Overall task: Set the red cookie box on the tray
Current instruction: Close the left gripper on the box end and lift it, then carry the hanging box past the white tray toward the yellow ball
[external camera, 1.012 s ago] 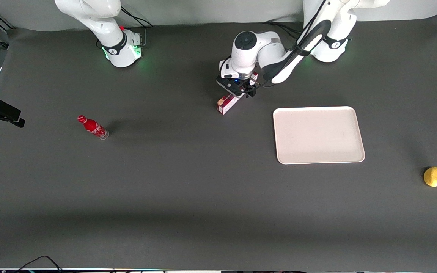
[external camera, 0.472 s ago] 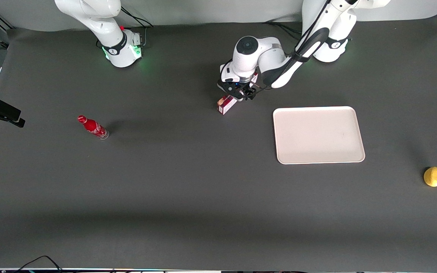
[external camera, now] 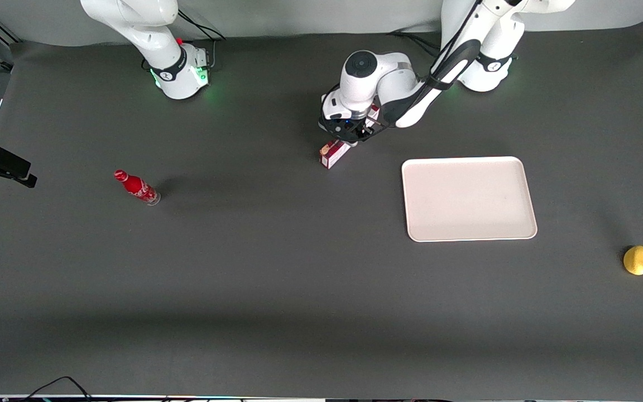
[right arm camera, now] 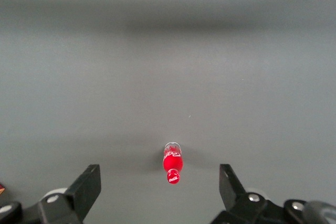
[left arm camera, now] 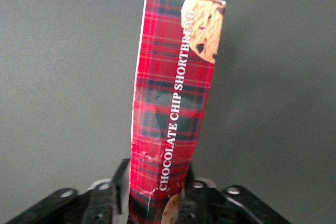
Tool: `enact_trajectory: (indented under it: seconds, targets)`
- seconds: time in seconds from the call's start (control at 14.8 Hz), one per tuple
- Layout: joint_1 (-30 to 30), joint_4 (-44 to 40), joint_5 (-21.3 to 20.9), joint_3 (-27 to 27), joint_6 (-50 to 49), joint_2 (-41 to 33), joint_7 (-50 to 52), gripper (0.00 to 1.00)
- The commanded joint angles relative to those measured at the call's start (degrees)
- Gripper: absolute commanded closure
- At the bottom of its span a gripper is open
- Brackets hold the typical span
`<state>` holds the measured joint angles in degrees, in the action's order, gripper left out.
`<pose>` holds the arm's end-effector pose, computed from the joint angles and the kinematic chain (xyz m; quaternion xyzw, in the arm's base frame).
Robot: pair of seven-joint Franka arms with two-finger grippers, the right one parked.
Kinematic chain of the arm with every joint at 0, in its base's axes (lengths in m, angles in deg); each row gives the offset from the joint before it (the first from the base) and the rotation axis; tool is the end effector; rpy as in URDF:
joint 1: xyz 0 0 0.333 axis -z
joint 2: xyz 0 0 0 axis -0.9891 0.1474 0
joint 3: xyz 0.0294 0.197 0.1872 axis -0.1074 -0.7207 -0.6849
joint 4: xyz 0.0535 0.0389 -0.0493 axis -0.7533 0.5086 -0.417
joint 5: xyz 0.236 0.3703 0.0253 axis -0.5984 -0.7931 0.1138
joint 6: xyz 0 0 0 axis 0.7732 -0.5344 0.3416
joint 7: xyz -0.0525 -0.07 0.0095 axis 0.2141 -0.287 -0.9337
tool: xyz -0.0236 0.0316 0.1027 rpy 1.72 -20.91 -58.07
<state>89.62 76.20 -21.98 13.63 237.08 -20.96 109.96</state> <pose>0.2537 -0.4723 0.1342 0.9538 -0.2972 -0.0243 0.0369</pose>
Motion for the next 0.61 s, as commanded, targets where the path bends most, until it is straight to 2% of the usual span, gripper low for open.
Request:
enact_trajectory:
  seconds: [0.0, 0.54]
  targets:
    - [0.9, 0.1, -1.6, -0.6, 0.9, 0.2, 2.2, 1.00]
    - [-0.9, -1.9, -0.1, -0.6, -0.5, -2.6, 6.0, 1.00]
